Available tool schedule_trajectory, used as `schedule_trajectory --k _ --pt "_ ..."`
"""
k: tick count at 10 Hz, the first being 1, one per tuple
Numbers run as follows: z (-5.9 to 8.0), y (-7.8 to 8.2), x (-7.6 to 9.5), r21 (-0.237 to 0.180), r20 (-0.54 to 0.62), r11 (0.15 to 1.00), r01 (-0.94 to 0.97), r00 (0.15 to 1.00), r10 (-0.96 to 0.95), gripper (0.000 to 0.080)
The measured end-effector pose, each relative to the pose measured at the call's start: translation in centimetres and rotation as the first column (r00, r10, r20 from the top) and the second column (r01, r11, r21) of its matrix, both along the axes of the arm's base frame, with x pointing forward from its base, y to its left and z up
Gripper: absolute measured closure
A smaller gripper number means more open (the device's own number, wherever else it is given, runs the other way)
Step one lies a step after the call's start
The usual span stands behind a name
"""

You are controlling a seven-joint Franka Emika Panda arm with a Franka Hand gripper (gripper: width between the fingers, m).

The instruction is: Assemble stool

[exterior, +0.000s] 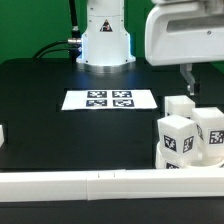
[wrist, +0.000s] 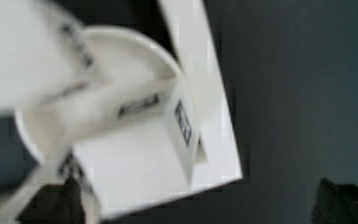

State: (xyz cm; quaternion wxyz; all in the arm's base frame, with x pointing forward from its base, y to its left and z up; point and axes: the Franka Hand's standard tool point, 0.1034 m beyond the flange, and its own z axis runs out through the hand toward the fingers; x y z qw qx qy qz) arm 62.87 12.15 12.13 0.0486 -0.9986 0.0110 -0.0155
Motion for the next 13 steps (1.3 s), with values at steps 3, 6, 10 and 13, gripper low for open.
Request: schedule_trajectory --k 3,6,10,13 --pt "-0.9 -0.4 -0.1 -0.006 0.012 0.987 -0.160 0.987 0.160 0.0151" --pt "-1.3 0.0 -0.1 -0.052 0.022 0.877 -0.477 0.878 0.478 0.0151" --pt "-1.8 -0.2 -0.4 -0.114 0.048 0.644 -0.757 0.643 0.764 0.0151" --pt "-2.0 -0.6 0.6 -0.221 -0.006 0.252 -0.942 0.260 0.966 0.0151"
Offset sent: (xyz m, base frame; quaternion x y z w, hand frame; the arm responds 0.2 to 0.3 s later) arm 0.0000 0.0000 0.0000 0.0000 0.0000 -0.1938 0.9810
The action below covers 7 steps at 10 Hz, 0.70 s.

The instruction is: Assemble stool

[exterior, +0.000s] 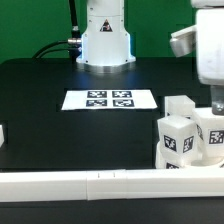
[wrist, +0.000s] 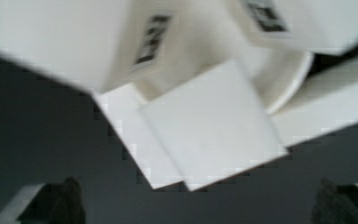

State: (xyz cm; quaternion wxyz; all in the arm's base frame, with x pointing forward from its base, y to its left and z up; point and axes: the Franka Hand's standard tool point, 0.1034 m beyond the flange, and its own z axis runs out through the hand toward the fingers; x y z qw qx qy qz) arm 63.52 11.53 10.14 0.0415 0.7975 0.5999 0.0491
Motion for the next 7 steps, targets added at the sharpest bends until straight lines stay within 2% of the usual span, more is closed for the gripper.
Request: schedule_trajectory --k 2,3,6,7 --pt "-2.0 -0.1 0.0 -0.063 -0.018 0.967 -0.245 0.969 0.245 0.0151" --pt "-2.9 0.1 0.0 -0.071 -0.020 0.958 -0.279 0.960 0.279 0.0151" --pt "-3.1 -0.4 0.0 -0.068 -0.019 0.966 -0.249 0.969 0.248 0.0151" --pt "-3.1 -0.5 0.0 -0.066 -0.018 0.972 -0.225 0.974 0.224 0.0279"
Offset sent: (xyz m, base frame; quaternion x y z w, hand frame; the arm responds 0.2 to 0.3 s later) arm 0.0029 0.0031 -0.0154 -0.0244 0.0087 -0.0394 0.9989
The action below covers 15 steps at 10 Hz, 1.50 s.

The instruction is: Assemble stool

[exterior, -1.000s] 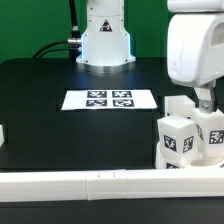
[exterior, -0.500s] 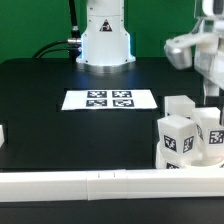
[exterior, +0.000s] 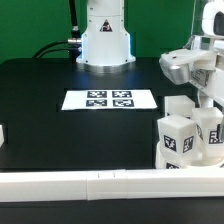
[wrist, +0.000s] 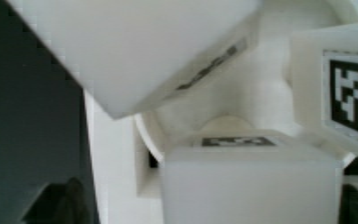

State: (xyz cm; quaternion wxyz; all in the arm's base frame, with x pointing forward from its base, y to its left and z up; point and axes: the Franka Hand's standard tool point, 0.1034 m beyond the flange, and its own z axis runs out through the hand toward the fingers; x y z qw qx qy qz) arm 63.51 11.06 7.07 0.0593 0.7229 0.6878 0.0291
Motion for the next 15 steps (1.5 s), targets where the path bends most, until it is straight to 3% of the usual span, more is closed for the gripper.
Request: schedule_trajectory --k 1,2,4,5,6,11,12,15 --pt "-0.03 -0.03 -0.02 0.000 -0.001 1.000 0.000 1.000 0.000 0.0279" --pt "-0.11 -0.09 -0.13 0.003 -0.004 1.000 0.029 1.000 -0.029 0.0448" --pt "-0.16 -0.21 -0.22 0.028 -0.014 0.964 0.264 0.964 -0.264 0.0464" --pt "0.00 -0.32 0.01 0.034 -0.040 0.907 0.420 0.907 -0.419 0.0464" --pt "-0.09 -0.32 -0.07 0.019 -0.093 0.798 0.603 0.796 -0.599 0.0464" --pt "-0.18 -0.24 0.16 0.013 -0.110 0.589 0.808 0.587 -0.802 0.0463" --pt "-0.16 -0.19 0.15 0.017 -0.114 0.485 0.875 0.483 -0.868 0.0463" --pt "-0.43 -0.35 0.26 0.048 -0.195 0.022 0.999 0.031 -0.980 0.0463"
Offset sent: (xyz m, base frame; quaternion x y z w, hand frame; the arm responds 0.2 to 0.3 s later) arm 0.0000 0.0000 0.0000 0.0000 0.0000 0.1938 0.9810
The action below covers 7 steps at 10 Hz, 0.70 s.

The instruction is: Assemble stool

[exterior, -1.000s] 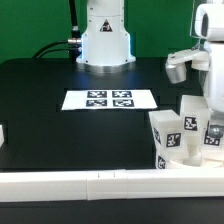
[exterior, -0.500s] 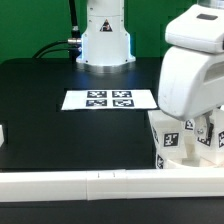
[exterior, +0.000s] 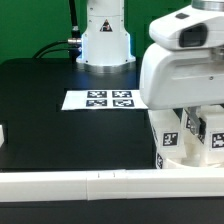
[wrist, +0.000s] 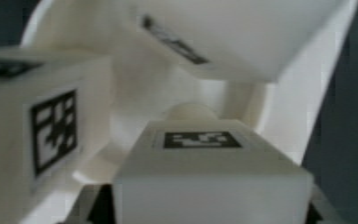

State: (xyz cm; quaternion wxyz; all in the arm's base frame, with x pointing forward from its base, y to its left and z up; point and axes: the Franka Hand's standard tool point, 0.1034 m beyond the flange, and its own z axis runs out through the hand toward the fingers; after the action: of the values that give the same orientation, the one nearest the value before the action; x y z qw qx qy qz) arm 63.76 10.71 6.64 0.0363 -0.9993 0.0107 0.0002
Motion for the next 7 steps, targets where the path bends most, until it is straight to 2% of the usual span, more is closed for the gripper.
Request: schedule_trajectory --k 4,5,6,7 --pt "-0.03 0.19 -0.09 -0.007 -0.015 0.979 0.204 0.979 -0.204 0.0463" --pt "-0.01 0.31 -0.12 0.007 -0.019 0.925 0.379 0.925 -0.379 0.0463" --pt "-0.21 0.77 -0.34 0.034 0.003 0.829 0.559 0.829 -0.559 0.0463" --pt "-0.31 0.78 -0.93 0.077 0.032 0.752 0.654 0.753 -0.658 0.0463"
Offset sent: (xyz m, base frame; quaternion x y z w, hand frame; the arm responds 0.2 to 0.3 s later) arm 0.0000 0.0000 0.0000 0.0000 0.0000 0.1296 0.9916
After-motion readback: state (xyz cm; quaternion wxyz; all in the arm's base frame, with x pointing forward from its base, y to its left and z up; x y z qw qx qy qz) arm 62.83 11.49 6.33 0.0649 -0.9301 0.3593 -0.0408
